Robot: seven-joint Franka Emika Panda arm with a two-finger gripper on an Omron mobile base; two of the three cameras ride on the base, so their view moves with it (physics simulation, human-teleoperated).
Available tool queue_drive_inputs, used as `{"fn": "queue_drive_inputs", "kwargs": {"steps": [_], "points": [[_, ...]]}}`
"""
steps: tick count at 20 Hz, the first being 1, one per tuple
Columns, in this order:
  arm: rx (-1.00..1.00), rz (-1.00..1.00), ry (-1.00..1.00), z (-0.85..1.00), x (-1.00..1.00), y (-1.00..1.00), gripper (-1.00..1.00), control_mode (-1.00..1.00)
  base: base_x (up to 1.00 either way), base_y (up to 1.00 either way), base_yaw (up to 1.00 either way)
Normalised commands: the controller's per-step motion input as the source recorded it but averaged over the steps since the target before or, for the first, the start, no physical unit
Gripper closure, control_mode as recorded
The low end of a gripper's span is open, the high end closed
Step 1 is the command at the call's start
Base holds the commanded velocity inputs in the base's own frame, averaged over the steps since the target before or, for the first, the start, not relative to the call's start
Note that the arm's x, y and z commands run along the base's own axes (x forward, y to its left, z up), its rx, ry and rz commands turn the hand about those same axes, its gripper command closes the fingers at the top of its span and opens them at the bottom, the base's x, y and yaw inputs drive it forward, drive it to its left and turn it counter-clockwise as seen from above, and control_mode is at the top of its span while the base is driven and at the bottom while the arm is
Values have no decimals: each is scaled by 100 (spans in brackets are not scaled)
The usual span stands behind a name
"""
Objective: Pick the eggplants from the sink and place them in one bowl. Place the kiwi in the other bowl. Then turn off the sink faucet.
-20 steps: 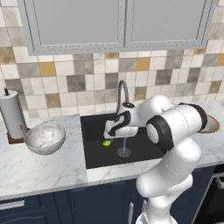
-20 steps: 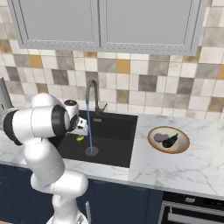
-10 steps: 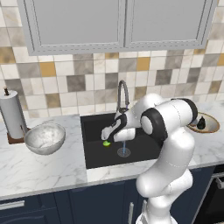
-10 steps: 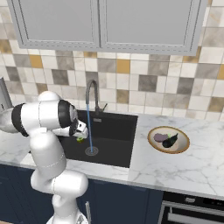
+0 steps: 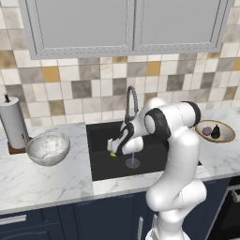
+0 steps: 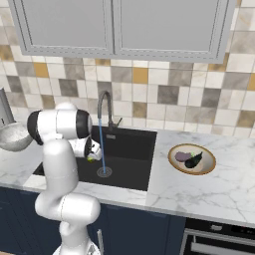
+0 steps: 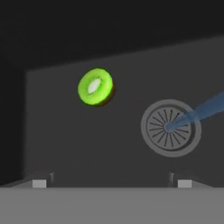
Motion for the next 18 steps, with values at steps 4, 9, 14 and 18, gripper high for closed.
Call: {"fn": "queue_drive_inputs", "kwargs": {"steps": [4, 9, 14, 18], "points": [[0, -6, 0, -19, 31, 11, -100, -100, 0, 0, 0], [0, -5, 0, -23, 27, 15, -100, -100, 0, 0, 0], [0, -3, 0, -23, 29, 2, -100, -100, 0, 0, 0], [0, -2, 0, -26, 27, 0, -100, -100, 0, 0, 0]]}}
